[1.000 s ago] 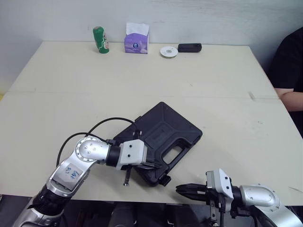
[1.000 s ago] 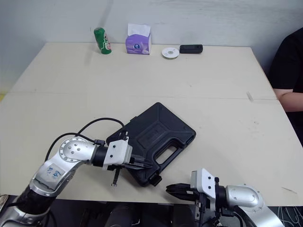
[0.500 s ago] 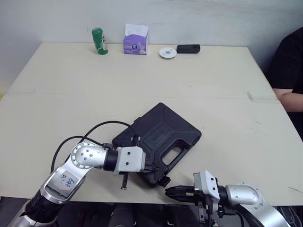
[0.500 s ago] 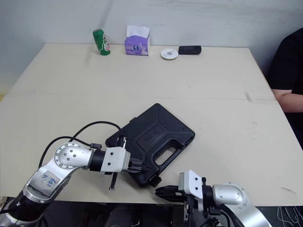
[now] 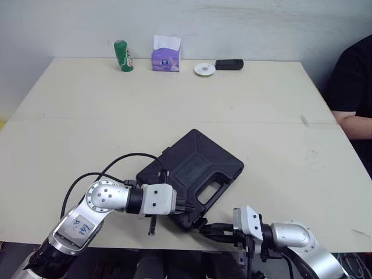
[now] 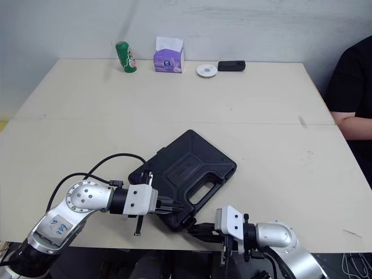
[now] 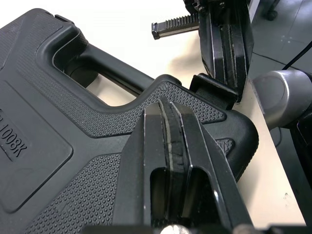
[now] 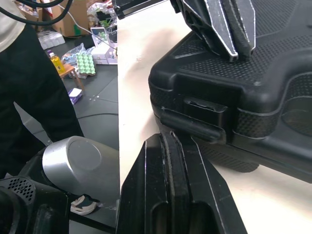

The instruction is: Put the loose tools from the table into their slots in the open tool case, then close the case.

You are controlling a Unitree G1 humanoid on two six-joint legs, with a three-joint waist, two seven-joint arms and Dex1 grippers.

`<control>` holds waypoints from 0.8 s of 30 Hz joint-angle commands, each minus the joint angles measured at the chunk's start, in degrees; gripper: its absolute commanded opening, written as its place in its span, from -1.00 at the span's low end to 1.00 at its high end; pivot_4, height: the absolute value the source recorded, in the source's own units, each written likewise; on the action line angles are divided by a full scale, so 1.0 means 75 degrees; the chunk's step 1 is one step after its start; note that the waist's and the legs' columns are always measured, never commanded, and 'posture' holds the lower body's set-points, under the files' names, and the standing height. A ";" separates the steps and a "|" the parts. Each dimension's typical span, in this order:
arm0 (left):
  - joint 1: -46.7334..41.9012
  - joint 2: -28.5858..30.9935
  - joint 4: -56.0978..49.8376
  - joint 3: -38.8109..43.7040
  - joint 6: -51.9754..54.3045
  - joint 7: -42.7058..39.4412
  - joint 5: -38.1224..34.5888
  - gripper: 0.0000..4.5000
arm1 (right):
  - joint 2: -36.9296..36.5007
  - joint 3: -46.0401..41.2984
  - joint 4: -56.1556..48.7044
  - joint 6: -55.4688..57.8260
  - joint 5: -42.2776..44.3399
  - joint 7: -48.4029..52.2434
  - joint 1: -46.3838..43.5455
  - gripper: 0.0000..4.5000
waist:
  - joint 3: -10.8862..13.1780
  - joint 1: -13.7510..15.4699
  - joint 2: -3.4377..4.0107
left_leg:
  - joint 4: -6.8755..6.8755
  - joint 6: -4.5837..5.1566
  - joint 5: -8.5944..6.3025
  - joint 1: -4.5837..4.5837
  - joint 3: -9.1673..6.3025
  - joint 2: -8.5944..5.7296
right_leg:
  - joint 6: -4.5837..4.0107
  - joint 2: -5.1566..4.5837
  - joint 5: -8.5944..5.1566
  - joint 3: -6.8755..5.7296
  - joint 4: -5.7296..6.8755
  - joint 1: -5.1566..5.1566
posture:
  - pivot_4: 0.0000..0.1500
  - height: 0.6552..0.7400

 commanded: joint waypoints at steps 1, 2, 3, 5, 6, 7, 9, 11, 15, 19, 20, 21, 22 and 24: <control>0.0502 0.0276 0.0749 -0.0827 0.0227 -0.0316 0.0613 -1.00 | 0.0170 -0.0046 -0.0176 0.0000 0.0212 -0.0119 -0.0158 -0.98 | -0.0007 0.0000 0.0000 | 0.0001 0.0000 0.0000 0.0001 0.0000 0.0000 | 0.0000 0.0000 0.0000 0.0000 0.0003 0.0000 | 1.00 1.00; 0.0497 0.0276 0.0778 -0.0834 0.0204 -0.0321 0.0622 -1.00 | 0.0173 -0.0056 -0.0178 0.0009 0.0195 -0.0134 -0.0175 -0.98 | -0.0010 -0.0001 -0.0001 | 0.0001 0.0000 0.0001 0.0003 0.0000 0.0001 | -0.0001 0.0000 -0.0001 0.0000 0.0006 0.0000 | 1.00 1.00; 0.0494 0.0278 0.0810 -0.0843 0.0175 -0.0329 0.0634 -1.00 | 0.0170 -0.0059 -0.0181 0.0011 0.0178 -0.0134 -0.0194 -0.98 | -0.0012 -0.0002 0.0000 | 0.0001 0.0001 0.0001 0.0005 0.0000 0.0001 | -0.0002 0.0000 -0.0001 0.0001 0.0009 0.0001 | 1.00 1.00; 0.0486 0.0283 0.0890 -0.0860 0.0113 -0.0348 0.0654 -1.00 | 0.0230 -0.0082 -0.0186 0.0070 0.0232 -0.0175 -0.0276 -0.98 | -0.0026 -0.0008 0.0004 | 0.0001 0.0002 0.0002 0.0015 0.0000 0.0002 | -0.0004 0.0000 -0.0001 0.0003 0.0013 0.0007 | 1.00 1.00; 0.0481 0.0290 0.0928 -0.0880 0.0085 -0.0367 0.0667 -1.00 | 0.0253 -0.0076 -0.0184 0.0091 0.0233 -0.0182 -0.0322 -0.98 | -0.0027 -0.0009 0.0005 | 0.0001 0.0003 0.0003 0.0023 0.0000 0.0003 | -0.0006 0.0001 -0.0002 0.0004 0.0015 0.0013 | 1.00 1.00; 0.0477 0.0295 0.0952 -0.0893 0.0067 -0.0380 0.0675 -1.00 | 0.0269 -0.0072 -0.0184 0.0106 0.0227 -0.0183 -0.0351 -0.98 | -0.0027 -0.0010 0.0005 | 0.0000 0.0003 0.0003 0.0037 0.0000 0.0005 | -0.0008 0.0001 -0.0003 0.0005 0.0016 0.0024 | 1.00 1.00; 0.0447 0.0296 0.1009 -0.0934 0.0020 -0.0430 0.0698 -1.00 | 0.0304 -0.0041 -0.0167 0.0144 0.0195 -0.0173 -0.0450 -0.98 | -0.0027 -0.0018 0.0005 | -0.0011 -0.0002 0.0000 0.0076 0.0002 0.0009 | -0.0020 0.0001 -0.0009 0.0008 0.0013 0.0058 | 1.00 1.00; 0.0424 0.0295 0.1061 -0.0948 -0.0007 -0.0465 0.0723 -1.00 | 0.0359 -0.0020 -0.0151 0.0216 0.0199 -0.0185 -0.0566 -0.98 | -0.0028 -0.0021 0.0004 | -0.0032 -0.0049 -0.0027 0.0124 0.0002 0.0012 | -0.0036 0.0002 -0.0017 0.0009 0.0002 0.0100 | 1.00 1.00; 0.0431 0.0326 0.1154 -0.0947 -0.0016 -0.0495 0.0762 -1.00 | 0.0430 0.0000 -0.0159 0.0376 0.0210 -0.0203 -0.0761 -0.98 | -0.0030 -0.0052 0.0006 | -0.0041 -0.0058 -0.0023 0.0130 0.0002 0.0019 | -0.0040 0.0007 -0.0019 0.0010 0.0008 0.0098 | 1.00 1.00; 0.0489 0.0343 0.1225 -0.0974 -0.0061 -0.0500 0.0792 -1.00 | 0.0491 0.0004 -0.0135 0.0599 0.0233 -0.0228 -0.1043 -0.98 | -0.0032 -0.0170 0.0007 | -0.0043 -0.0061 -0.0019 0.0131 -0.0001 0.0024 | -0.0046 0.0011 -0.0019 0.0009 0.0012 0.0099 | 1.00 1.00; 0.0497 0.0345 0.1241 -0.0979 -0.0075 -0.0504 0.0796 -1.00 | 0.0502 0.0001 -0.0126 0.0653 0.0244 -0.0230 -0.1105 -0.98 | -0.0033 -0.0197 0.0007 | -0.0043 -0.0061 -0.0018 0.0132 -0.0001 0.0024 | -0.0049 0.0011 -0.0017 0.0009 0.0012 0.0100 | 1.00 1.00; 0.0509 0.0349 0.1260 -0.0981 -0.0077 -0.0504 0.0798 -1.00 | 0.0510 -0.0007 -0.0098 0.0698 0.0249 -0.0233 -0.1161 -0.98 | -0.0033 -0.0207 0.0007 | -0.0043 -0.0061 -0.0018 0.0132 -0.0001 0.0024 | -0.0051 0.0012 -0.0015 0.0010 0.0011 0.0100 | 1.00 1.00; 0.0524 0.0359 0.1279 -0.0982 -0.0095 -0.0506 0.0808 -1.00 | 0.0510 -0.0022 -0.0057 0.0742 0.0263 -0.0223 -0.1224 -0.98 | -0.0033 -0.0206 0.0006 | -0.0043 -0.0061 -0.0017 0.0133 -0.0002 0.0025 | -0.0053 0.0013 -0.0014 0.0010 0.0011 0.0100 | 1.00 1.00; 0.0536 0.0369 0.1323 -0.0975 -0.0103 -0.0495 0.0824 -1.00 | 0.0513 -0.0043 0.0030 0.0817 0.0286 -0.0194 -0.1346 -0.98 | -0.0036 -0.0202 0.0005 | -0.0044 -0.0063 -0.0014 0.0140 -0.0005 0.0027 | -0.0058 0.0014 -0.0012 0.0010 0.0011 0.0102 | 1.00 1.00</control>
